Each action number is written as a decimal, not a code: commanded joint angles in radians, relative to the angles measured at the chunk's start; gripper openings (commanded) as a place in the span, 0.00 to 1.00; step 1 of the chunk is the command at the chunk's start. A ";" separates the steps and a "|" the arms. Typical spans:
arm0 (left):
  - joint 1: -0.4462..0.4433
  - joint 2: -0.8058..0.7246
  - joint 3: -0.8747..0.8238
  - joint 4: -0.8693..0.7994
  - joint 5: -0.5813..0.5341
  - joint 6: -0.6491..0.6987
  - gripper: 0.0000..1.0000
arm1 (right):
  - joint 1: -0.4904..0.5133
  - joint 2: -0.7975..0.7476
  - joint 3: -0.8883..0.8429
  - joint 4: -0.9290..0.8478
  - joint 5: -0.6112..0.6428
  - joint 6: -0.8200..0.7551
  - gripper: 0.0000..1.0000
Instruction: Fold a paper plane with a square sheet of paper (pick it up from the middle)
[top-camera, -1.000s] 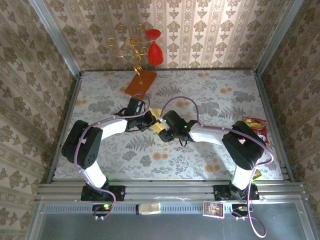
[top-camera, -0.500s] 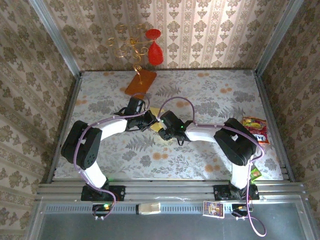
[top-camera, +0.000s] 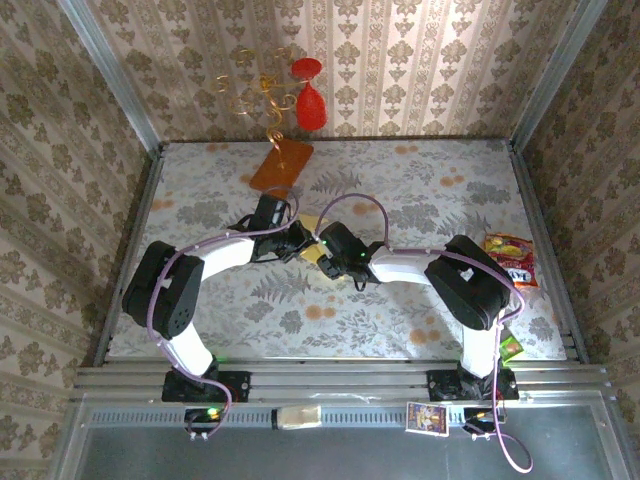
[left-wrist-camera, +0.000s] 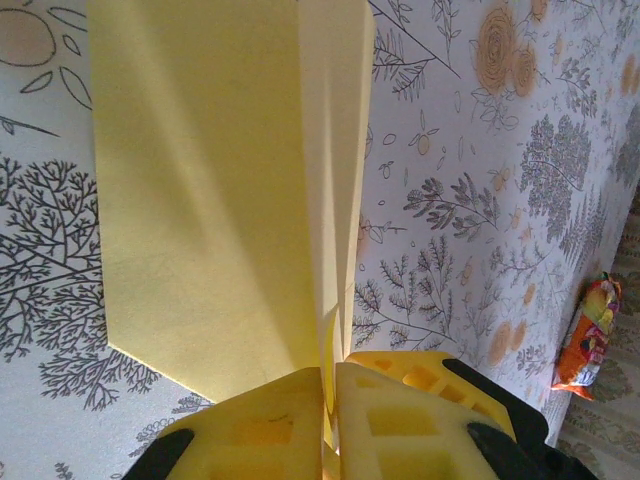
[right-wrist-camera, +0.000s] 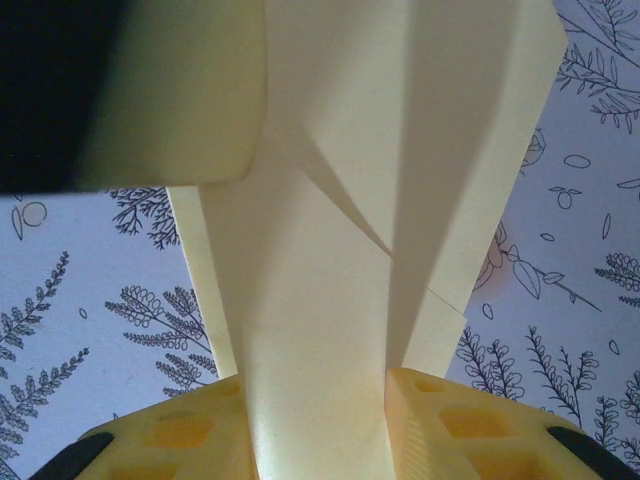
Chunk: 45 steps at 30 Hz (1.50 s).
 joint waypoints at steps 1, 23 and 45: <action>0.006 -0.029 0.020 -0.005 0.022 -0.030 0.12 | 0.008 0.020 -0.002 0.021 0.030 -0.009 0.38; 0.022 -0.032 0.009 0.018 0.043 -0.058 0.09 | 0.019 0.049 -0.009 0.034 0.073 0.004 0.36; 0.028 -0.028 0.008 0.022 0.053 -0.063 0.05 | 0.021 -0.002 -0.037 0.048 0.114 -0.035 0.29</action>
